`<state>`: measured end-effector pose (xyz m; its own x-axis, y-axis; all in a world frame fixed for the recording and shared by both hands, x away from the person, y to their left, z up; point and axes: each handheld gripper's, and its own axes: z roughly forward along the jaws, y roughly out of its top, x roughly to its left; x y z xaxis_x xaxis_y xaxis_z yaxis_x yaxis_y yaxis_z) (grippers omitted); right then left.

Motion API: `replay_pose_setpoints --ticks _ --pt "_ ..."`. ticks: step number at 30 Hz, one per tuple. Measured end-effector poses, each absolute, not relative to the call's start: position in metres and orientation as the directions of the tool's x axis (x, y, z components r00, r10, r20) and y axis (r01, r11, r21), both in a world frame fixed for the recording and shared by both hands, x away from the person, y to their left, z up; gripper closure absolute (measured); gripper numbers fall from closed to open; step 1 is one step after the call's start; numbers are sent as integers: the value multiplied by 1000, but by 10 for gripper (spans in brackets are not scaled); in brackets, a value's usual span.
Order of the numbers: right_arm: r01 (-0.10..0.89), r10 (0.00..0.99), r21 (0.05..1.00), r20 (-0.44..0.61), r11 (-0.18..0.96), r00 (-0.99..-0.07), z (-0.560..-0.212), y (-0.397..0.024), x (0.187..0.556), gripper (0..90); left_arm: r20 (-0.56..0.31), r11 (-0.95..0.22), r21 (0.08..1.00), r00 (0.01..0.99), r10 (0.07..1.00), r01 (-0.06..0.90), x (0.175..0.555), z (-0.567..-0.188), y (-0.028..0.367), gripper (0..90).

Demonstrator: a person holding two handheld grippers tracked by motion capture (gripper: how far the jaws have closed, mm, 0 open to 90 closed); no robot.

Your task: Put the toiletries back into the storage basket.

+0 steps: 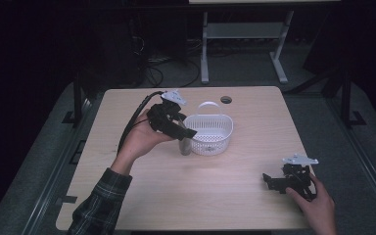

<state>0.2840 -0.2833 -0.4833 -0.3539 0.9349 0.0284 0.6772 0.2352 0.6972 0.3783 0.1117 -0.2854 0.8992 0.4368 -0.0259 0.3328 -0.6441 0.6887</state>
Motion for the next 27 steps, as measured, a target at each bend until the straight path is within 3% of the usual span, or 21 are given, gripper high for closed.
replay_pose_setpoints --ticks 27 --pt "677 935 698 28 234 -353 -483 -283 284 0 -11 -614 722 893 450 318 388 -258 111 295"
